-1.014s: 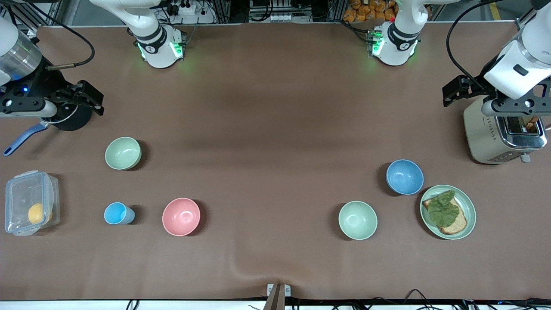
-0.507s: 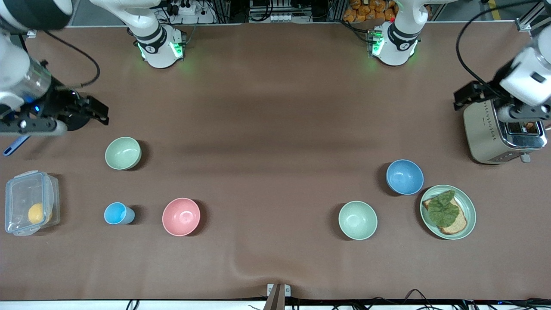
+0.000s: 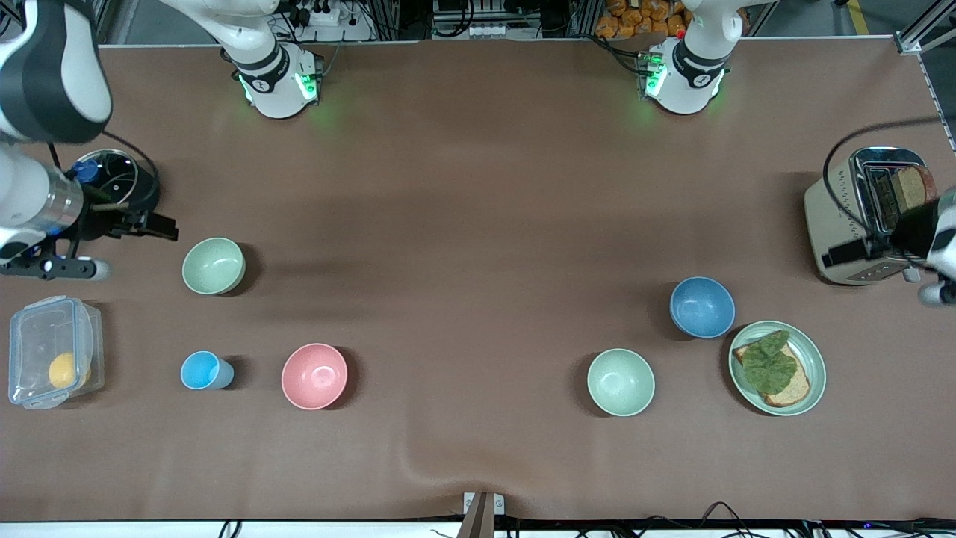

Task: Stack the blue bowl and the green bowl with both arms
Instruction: 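Lower the right gripper to the green bowl while the left gripper reaches the blue bowl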

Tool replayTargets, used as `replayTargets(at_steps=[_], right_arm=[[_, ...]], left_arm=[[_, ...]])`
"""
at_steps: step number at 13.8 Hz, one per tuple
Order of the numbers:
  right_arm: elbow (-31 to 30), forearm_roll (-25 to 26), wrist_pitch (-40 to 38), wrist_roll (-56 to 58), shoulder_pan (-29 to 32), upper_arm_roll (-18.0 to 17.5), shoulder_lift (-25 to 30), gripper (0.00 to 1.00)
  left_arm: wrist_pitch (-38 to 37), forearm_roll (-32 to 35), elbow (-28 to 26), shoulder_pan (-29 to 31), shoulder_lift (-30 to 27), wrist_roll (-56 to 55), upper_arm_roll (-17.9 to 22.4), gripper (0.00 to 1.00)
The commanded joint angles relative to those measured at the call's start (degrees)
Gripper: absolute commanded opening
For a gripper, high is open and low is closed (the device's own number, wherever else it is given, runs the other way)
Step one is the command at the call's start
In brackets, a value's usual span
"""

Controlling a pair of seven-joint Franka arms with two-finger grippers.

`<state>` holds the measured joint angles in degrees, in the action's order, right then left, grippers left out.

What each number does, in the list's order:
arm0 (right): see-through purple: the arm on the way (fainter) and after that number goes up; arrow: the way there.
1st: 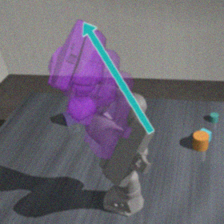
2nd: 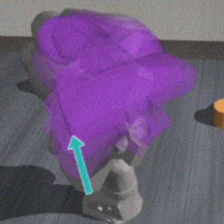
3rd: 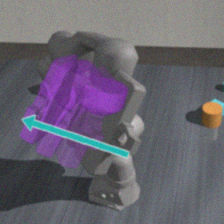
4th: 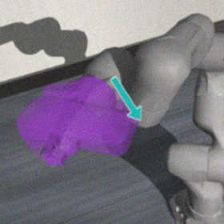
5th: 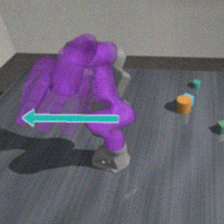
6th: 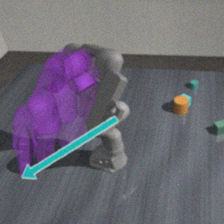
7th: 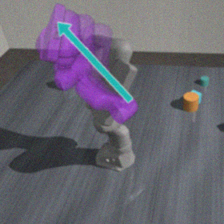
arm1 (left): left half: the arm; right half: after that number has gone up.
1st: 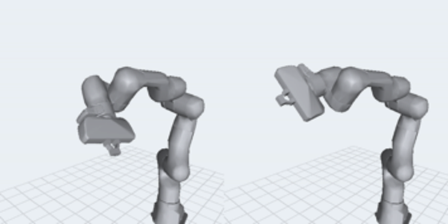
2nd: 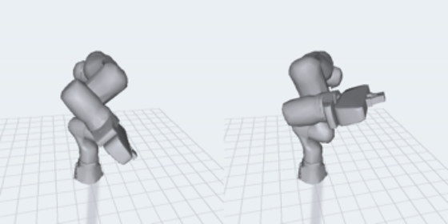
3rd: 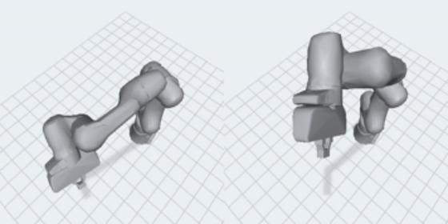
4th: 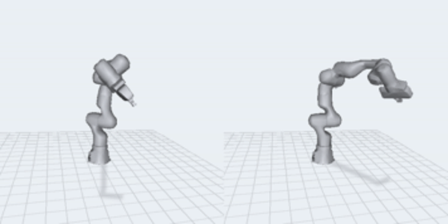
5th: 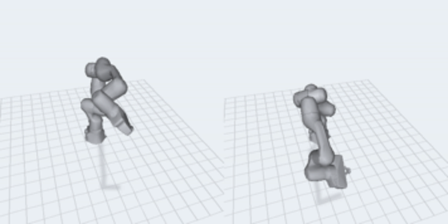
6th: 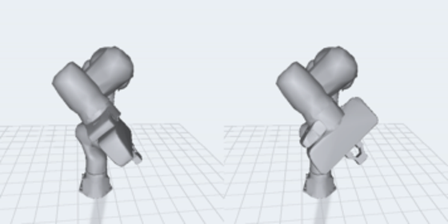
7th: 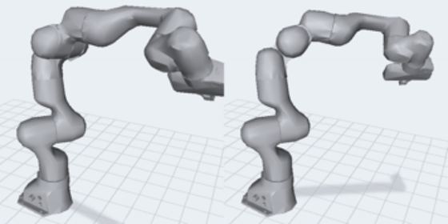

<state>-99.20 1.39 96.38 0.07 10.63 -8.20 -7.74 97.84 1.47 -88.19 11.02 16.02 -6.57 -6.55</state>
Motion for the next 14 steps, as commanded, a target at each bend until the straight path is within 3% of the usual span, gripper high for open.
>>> replayTargets(at_steps=[1, 3, 6, 14], right_arm=[[-4.33, -0.24, 4.59, 7.55, 4.12, -0.59, -0.42, 1.00], [-4.42, -0.16, 7.05, 9.41, 7.19, -0.67, -4.10, 1.00], [-4.51, -0.24, 11.19, 13.20, 10.19, -0.67, -8.77, 1.00], [-5.56, -0.24, 22.00, 14.33, 13.27, -0.67, -19.06, 1.00]], left_arm=[[1.47, 3.55, 1.53, -0.65, 6.19, 0.24, -1.10, 1.00], [3.22, 3.19, -2.83, -0.30, 7.97, 0.85, -1.27, 1.00], [19.34, 3.28, -15.49, -0.21, 8.75, 0.85, -3.03, 1.00], [26.32, 3.72, -15.52, -1.44, 14.90, -0.28, -3.12, 1.00]])
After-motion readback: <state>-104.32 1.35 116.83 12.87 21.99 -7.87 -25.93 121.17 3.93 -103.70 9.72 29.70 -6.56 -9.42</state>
